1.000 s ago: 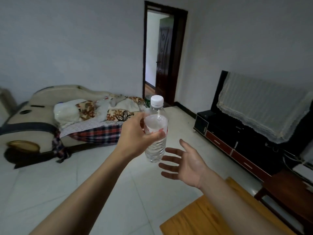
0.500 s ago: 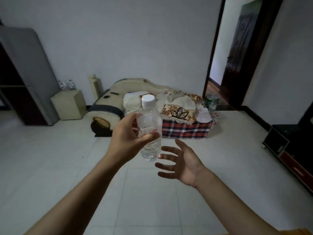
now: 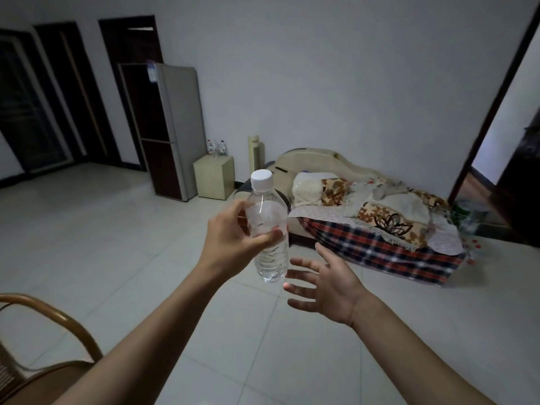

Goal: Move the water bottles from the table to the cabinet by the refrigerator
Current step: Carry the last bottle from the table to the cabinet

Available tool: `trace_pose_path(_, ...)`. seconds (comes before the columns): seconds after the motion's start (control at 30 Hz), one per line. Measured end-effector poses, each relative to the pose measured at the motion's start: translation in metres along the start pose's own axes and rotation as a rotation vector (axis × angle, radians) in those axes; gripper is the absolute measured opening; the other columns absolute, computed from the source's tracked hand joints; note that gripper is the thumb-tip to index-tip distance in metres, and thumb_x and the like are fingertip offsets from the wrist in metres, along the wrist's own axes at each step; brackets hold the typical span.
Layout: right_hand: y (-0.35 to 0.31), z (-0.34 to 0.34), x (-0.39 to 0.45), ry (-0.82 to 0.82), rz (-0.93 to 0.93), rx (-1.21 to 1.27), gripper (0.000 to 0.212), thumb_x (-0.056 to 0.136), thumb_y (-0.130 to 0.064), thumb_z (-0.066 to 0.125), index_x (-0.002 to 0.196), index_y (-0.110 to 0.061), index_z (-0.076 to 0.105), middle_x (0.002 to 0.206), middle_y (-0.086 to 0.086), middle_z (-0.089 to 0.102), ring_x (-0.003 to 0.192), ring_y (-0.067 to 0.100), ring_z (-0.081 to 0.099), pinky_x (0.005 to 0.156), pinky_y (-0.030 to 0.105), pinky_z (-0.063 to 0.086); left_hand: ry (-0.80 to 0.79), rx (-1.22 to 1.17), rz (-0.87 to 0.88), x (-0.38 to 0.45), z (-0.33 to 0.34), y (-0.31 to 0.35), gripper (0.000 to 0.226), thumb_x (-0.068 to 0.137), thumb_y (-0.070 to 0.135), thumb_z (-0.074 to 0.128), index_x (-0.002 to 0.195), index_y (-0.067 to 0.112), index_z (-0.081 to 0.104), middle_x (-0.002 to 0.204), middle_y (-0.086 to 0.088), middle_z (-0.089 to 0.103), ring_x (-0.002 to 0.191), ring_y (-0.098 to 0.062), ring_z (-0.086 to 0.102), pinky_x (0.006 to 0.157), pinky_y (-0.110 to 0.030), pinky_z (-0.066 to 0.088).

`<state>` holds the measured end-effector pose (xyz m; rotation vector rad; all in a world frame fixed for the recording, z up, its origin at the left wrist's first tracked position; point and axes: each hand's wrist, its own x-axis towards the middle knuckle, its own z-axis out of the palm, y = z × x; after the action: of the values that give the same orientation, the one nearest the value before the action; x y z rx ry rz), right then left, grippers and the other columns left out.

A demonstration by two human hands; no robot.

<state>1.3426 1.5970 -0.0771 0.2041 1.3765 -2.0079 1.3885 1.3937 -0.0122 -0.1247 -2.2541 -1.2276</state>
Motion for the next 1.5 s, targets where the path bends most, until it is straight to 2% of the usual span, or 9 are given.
trace_pose_path(0.13, 0.007, 0.037, 0.019, -0.010, 0.018, -0.031, 0.068, 0.090, -0.067, 0.046, 0.124, -0.011, 0.065, 0.130, 0.017, 0.064, 0.108, 0.036, 0.064, 0.098, 0.054, 0.049, 0.037, 0.032, 0.002, 0.002, -0.030, -0.024, 0.061, 0.066, 0.044, 0.088, 0.116, 0.022, 0.060, 0.102, 0.011, 0.065, 0.092, 0.003, 0.062, 0.075, -0.023, 0.058)
trace_pose_path(0.27, 0.018, 0.064, 0.035, -0.025, 0.045, -0.033, 0.069, 0.088, -0.067, 0.049, 0.124, -0.011, 0.065, 0.132, 0.019, 0.062, 0.107, 0.036, 0.063, 0.097, 0.056, 0.050, 0.038, 0.043, -0.007, 0.001, -0.048, -0.051, 0.061, 0.070, 0.044, 0.085, 0.120, 0.026, 0.055, 0.105, 0.013, 0.062, 0.094, 0.005, 0.060, 0.071, -0.013, 0.052)
trace_pose_path(0.37, 0.024, 0.072, 0.045, -0.037, 0.069, -0.044, 0.071, 0.087, -0.068, 0.050, 0.125, -0.011, 0.064, 0.133, 0.020, 0.060, 0.107, 0.036, 0.062, 0.098, 0.057, 0.048, 0.036, 0.048, -0.029, -0.002, -0.055, -0.066, 0.064, 0.070, 0.040, 0.086, 0.122, 0.022, 0.054, 0.107, 0.010, 0.062, 0.094, 0.004, 0.059, 0.070, -0.010, 0.050)
trace_pose_path(0.6, 0.014, 0.078, 0.077, -0.045, 0.082, -0.052, 0.071, 0.088, -0.068, 0.048, 0.125, -0.010, 0.063, 0.130, 0.019, 0.064, 0.104, 0.035, 0.063, 0.097, 0.057, 0.048, 0.088, 0.048, -0.031, 0.018, -0.060, -0.085, 0.063, 0.066, 0.042, 0.088, 0.117, 0.019, 0.059, 0.101, 0.010, 0.065, 0.090, 0.004, 0.062, 0.073, -0.014, 0.055)
trace_pose_path(0.8, -0.021, 0.058, 0.124, -0.080, 0.102, -0.090, 0.068, 0.094, -0.066, 0.039, 0.126, -0.010, 0.061, 0.127, 0.020, 0.066, 0.103, 0.037, 0.066, 0.094, 0.056, 0.050, 0.090, 0.068, -0.056, 0.065, -0.039, -0.098, 0.060, 0.064, 0.040, 0.089, 0.112, 0.016, 0.062, 0.100, 0.002, 0.069, 0.087, -0.008, 0.066, 0.072, -0.020, 0.058)
trace_pose_path(1.0, -0.074, 0.037, 0.188, -0.148, 0.093, -0.127, 0.065, 0.096, -0.064, 0.037, 0.124, -0.011, 0.063, 0.126, 0.018, 0.065, 0.102, 0.034, 0.065, 0.089, 0.052, 0.054, 0.113, 0.133, -0.083, 0.133, -0.001, -0.114, 0.059, 0.065, 0.034, 0.090, 0.113, 0.015, 0.062, 0.102, 0.002, 0.068, 0.088, -0.009, 0.066, 0.069, -0.012, 0.055)
trace_pose_path(1.13, -0.110, 0.034, 0.229, -0.171, 0.086, -0.157, 0.064, 0.098, -0.062, 0.036, 0.123, -0.010, 0.063, 0.125, 0.016, 0.066, 0.104, 0.032, 0.065, 0.086, 0.049, 0.055, 0.146, 0.153, -0.109, 0.175, 0.014, -0.125, 0.056, 0.067, 0.033, 0.090, 0.112, 0.015, 0.061, 0.101, 0.002, 0.068, 0.087, -0.009, 0.066, 0.070, -0.015, 0.056)
trace_pose_path(1.3, -0.143, 0.043, 0.277, -0.190, 0.082, -0.196, 0.063, 0.098, -0.061, 0.036, 0.121, -0.009, 0.063, 0.123, 0.015, 0.068, 0.105, 0.032, 0.066, 0.085, 0.048, 0.054, 0.209, 0.159, -0.135, 0.217, 0.016, -0.148, 0.052, 0.064, 0.034, 0.090, 0.104, 0.016, 0.063, 0.093, 0.006, 0.068, 0.080, -0.006, 0.066, 0.065, -0.011, 0.052)
trace_pose_path(1.5, -0.163, 0.067, 0.342, -0.198, 0.102, -0.220, 0.063, 0.098, -0.061, 0.037, 0.121, -0.008, 0.063, 0.124, 0.016, 0.067, 0.103, 0.033, 0.065, 0.084, 0.047, 0.053, 0.219, 0.164, -0.149, 0.263, 0.008, -0.199, 0.052, 0.063, 0.032, 0.091, 0.104, 0.017, 0.062, 0.092, 0.007, 0.068, 0.080, -0.007, 0.065, 0.066, -0.013, 0.053)
